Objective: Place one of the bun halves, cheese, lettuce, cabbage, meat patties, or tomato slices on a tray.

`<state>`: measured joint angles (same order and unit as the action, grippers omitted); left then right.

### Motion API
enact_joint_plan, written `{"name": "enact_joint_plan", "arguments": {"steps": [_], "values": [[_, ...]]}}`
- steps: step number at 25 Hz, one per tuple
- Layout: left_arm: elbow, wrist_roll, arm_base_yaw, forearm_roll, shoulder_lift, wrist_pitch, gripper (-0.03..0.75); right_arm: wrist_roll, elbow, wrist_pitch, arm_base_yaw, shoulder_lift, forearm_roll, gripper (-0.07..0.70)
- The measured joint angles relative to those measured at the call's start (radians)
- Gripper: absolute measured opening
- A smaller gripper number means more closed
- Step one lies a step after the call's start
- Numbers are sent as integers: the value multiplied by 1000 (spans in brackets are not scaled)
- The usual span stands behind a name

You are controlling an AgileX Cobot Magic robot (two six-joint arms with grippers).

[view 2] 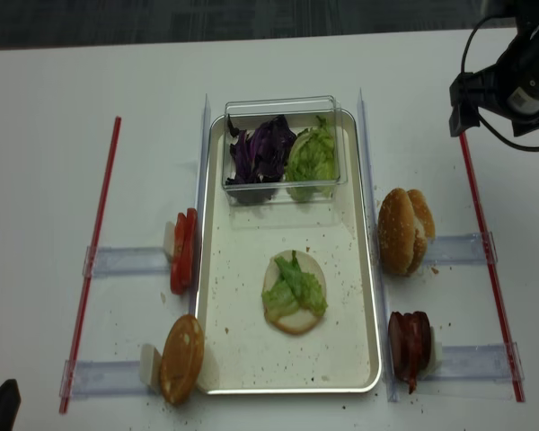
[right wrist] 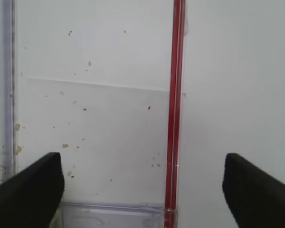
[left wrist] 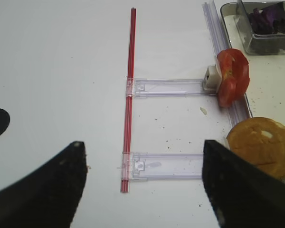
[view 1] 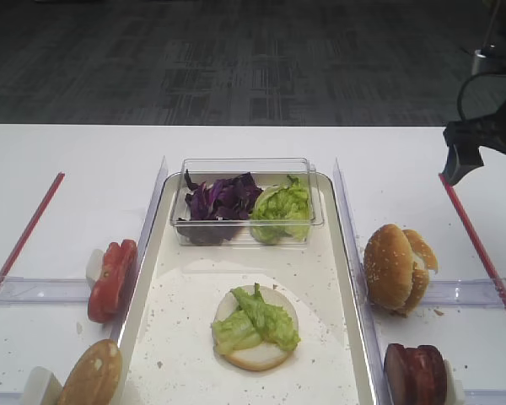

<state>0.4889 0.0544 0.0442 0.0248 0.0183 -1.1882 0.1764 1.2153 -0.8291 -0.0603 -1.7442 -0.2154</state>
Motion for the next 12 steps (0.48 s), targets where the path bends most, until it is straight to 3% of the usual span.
{"name": "enact_joint_plan", "arguments": {"steps": [6,12], "values": [[0,0,0,0,0,0,473,-6,-95,-21,0,0,-5,687],[0,0,0,0,0,0,473,-6,-271,-3,0,75,-8,687]]}}
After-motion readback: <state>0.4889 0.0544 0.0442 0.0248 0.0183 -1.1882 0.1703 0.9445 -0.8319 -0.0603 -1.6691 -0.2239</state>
